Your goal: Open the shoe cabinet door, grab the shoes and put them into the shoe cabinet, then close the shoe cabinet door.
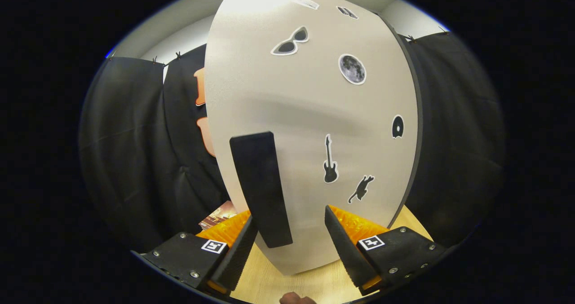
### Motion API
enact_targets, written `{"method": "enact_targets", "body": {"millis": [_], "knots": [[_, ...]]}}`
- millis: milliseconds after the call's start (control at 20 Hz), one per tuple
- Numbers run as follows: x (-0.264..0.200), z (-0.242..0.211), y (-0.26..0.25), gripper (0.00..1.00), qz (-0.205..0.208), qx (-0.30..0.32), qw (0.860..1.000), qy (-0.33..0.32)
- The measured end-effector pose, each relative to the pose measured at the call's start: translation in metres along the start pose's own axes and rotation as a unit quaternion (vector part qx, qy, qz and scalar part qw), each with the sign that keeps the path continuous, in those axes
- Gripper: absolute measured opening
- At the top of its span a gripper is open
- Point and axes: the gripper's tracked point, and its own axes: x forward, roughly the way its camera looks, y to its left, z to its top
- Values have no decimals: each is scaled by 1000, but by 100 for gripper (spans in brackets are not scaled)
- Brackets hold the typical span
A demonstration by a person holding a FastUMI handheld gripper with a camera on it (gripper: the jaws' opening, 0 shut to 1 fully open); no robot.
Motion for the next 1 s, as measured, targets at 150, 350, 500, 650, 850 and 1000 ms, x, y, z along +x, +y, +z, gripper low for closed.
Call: {"method": "enact_targets", "body": {"millis": [150,350,500,650,850,1000], "knots": [[13,4,5,91,6,-9,1000,-7],[33,7,10,91,22,1,1000,-6],[43,9,11,91,20,-2,1000,-5],[49,10,11,92,-4,-21,1000,-5],[59,12,9,93,-22,-23,999,-8],[63,13,7,94,-29,0,1000,-5]]}}
